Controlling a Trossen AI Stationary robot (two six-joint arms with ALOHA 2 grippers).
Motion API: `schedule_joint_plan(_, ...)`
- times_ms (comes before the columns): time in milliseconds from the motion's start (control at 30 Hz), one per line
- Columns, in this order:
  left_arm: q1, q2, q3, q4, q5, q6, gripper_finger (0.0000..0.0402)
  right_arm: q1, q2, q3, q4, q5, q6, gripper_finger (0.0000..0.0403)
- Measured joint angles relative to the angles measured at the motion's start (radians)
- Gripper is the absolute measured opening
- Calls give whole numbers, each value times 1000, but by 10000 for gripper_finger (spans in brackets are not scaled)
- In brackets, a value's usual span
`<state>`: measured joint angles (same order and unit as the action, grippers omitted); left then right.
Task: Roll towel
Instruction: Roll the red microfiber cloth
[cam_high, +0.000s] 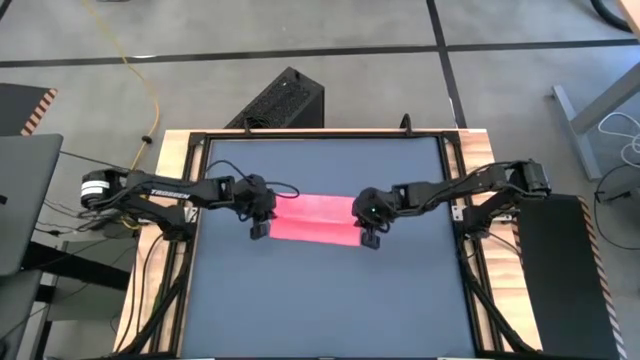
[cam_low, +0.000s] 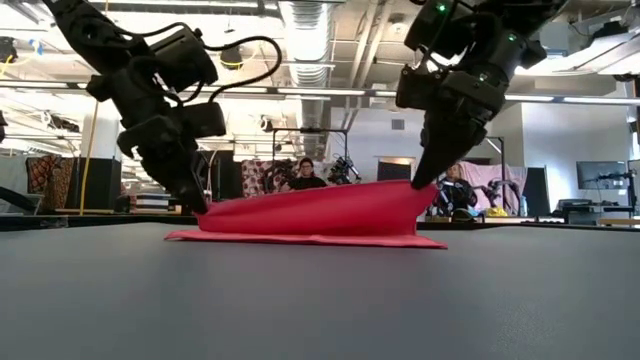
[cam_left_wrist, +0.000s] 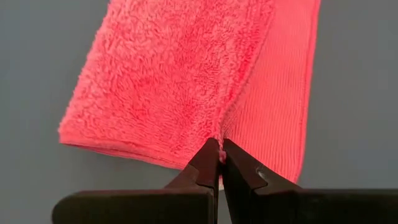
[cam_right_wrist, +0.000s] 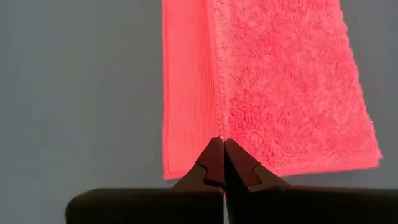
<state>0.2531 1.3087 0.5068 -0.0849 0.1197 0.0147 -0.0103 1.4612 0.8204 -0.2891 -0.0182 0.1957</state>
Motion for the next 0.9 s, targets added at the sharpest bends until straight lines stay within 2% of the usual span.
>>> schedule_joint_plan(367, -61, 52, 0, 27, -12, -38, 0, 70, 2, -51, 80, 33, 133, 15)
schedule_joint_plan(700, -121, 52, 1, 20, -20, -63, 0, 128, 145, -49, 134, 48, 194, 17)
schedule_joint_plan(900, -153, 52, 1, 10, -39, -64, 0, 140, 175, -48, 154, 47, 210, 17)
